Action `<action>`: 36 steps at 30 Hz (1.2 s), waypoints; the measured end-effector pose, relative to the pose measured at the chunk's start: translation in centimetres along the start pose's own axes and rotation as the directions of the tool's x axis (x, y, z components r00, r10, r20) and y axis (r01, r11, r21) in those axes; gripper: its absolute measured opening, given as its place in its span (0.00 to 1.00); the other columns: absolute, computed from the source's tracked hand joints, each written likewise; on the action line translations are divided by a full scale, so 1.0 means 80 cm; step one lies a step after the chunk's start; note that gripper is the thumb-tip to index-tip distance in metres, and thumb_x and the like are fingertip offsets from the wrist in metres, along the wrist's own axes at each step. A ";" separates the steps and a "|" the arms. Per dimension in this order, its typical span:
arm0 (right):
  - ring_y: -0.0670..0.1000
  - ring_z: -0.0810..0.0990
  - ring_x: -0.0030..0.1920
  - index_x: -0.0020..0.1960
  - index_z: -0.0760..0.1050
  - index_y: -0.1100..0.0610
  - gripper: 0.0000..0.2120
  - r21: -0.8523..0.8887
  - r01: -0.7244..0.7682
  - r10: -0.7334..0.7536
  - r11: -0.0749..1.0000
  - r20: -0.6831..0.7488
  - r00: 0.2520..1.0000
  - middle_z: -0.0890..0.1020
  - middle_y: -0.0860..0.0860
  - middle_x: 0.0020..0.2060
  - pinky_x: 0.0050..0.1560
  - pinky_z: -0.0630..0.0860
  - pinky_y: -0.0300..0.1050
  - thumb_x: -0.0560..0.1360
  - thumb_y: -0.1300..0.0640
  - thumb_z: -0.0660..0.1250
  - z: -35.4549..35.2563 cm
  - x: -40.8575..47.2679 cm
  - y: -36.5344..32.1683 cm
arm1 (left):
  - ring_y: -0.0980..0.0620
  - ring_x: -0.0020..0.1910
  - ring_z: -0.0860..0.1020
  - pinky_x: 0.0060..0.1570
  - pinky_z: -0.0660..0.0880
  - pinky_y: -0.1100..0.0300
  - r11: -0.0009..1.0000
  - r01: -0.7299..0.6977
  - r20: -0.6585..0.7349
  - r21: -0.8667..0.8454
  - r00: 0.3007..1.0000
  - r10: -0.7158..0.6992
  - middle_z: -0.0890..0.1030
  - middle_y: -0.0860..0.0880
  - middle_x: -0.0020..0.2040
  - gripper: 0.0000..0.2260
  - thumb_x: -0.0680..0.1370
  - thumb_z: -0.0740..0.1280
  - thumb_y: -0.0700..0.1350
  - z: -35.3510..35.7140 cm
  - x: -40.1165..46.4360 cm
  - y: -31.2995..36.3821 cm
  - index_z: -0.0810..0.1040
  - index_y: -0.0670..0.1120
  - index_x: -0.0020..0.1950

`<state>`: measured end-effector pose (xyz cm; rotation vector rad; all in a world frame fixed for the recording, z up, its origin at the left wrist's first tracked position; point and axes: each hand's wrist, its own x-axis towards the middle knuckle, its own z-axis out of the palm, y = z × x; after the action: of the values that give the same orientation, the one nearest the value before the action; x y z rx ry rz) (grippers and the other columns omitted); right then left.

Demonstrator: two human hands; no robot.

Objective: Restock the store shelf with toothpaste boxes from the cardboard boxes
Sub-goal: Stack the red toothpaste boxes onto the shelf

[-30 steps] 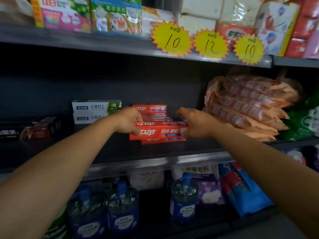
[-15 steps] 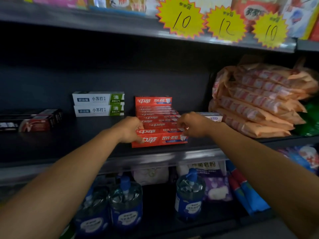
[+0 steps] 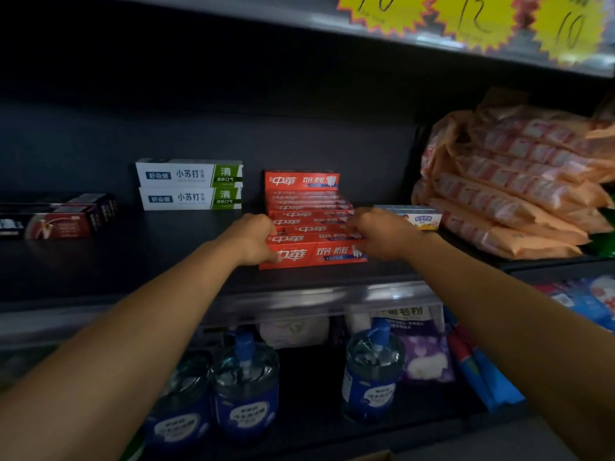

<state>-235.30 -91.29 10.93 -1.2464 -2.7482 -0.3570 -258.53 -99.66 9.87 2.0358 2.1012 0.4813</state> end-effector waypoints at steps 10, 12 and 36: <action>0.55 0.76 0.56 0.60 0.74 0.54 0.17 -0.011 -0.015 0.015 1.000 0.008 1.000 0.77 0.53 0.59 0.54 0.75 0.49 0.72 0.55 0.69 -0.009 -0.008 -0.009 | 0.50 0.55 0.78 0.59 0.75 0.54 1.000 -0.013 -0.011 0.019 1.000 0.014 0.80 0.49 0.58 0.22 0.70 0.77 0.48 -0.009 -0.013 0.006 0.78 0.45 0.61; 0.56 0.76 0.57 0.62 0.73 0.54 0.19 -0.010 -0.019 0.019 1.000 -0.008 1.000 0.76 0.54 0.59 0.56 0.75 0.51 0.72 0.55 0.69 -0.018 -0.017 -0.016 | 0.49 0.58 0.77 0.60 0.74 0.54 1.000 -0.024 -0.032 0.018 0.999 0.025 0.79 0.48 0.60 0.24 0.69 0.77 0.48 -0.017 -0.026 0.013 0.76 0.45 0.63; 0.57 0.71 0.63 0.69 0.66 0.56 0.27 0.084 0.079 -0.094 0.993 0.202 0.975 0.72 0.56 0.63 0.56 0.74 0.55 0.72 0.54 0.68 0.099 -0.233 -0.121 | 0.46 0.58 0.76 0.55 0.75 0.53 0.967 -0.243 0.298 0.077 0.931 0.210 0.78 0.46 0.59 0.26 0.69 0.76 0.53 0.147 -0.207 0.060 0.75 0.45 0.62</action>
<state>-230.25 -109.04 -1.92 -1.2110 -2.9649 -0.1353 -249.14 -114.79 -1.04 2.2660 1.7698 0.0861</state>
